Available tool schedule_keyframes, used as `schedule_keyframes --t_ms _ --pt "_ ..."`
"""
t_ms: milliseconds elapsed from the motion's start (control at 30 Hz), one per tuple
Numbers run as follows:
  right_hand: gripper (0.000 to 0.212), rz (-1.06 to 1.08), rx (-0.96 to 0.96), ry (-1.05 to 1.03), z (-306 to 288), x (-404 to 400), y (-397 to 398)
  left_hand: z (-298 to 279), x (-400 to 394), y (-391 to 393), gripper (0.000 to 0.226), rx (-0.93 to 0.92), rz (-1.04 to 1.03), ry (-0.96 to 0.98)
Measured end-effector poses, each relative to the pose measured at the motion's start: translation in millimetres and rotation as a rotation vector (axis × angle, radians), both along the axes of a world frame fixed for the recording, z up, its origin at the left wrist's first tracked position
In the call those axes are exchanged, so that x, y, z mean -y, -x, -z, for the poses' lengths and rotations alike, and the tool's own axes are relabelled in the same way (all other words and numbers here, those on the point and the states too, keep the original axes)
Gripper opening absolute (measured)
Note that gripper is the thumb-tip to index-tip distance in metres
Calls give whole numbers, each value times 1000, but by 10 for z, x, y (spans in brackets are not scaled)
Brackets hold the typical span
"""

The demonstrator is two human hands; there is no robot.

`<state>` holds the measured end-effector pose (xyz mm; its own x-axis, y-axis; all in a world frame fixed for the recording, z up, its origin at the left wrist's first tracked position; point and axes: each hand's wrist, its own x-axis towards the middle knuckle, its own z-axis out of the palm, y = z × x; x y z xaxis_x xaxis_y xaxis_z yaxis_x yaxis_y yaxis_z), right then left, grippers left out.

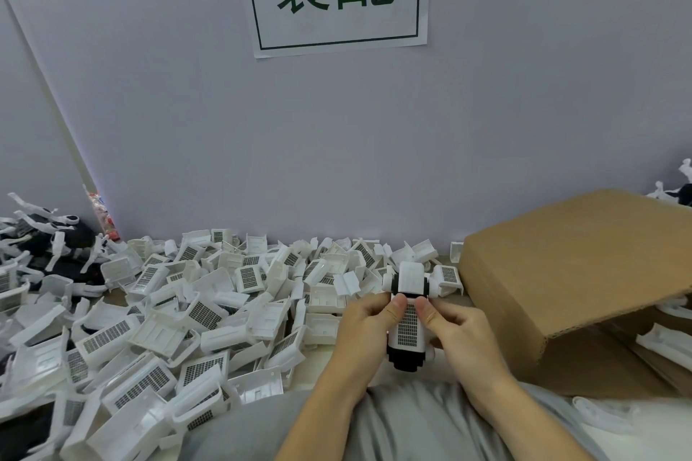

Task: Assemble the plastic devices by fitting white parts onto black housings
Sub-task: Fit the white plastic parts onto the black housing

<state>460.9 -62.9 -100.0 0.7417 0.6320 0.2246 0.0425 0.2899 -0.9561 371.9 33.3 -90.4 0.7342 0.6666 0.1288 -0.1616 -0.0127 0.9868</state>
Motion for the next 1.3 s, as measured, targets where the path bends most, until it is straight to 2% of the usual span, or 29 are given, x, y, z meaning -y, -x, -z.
schedule_keyframes --t_ms 133,300,400,467,600,767,867,1033,1200,1300 --pt "20 -15 6 13 -1 16 -12 2 -4 1 26 -17 -28 -53" --pt "24 39 108 28 12 -30 12 24 -8 -18 28 19 -63 -67" --pt "27 -41 90 52 8 -40 32 38 -28 -32 32 54 -94 -20" --pt "31 -78 146 110 16 -37 36 42 -44 -32 33 67 -101 8" --pt "38 -8 182 137 55 -36 16 50 -45 -31 22 68 -38 -2" --pt "30 55 129 135 90 -56 -37 67 -14 -41 19 28 10 -35" --pt "27 61 165 156 99 -65 -40 56 -27 -29 18 -3 -38 -86" --pt "20 94 238 178 103 -64 -48 71 -45 -39 28 -27 -75 -152" --pt "28 83 203 150 113 -79 -54 82 -73 -48 13 12 -55 -73" --pt "22 -14 153 115 98 -70 -47 100 -78 -55 15 51 -53 21"
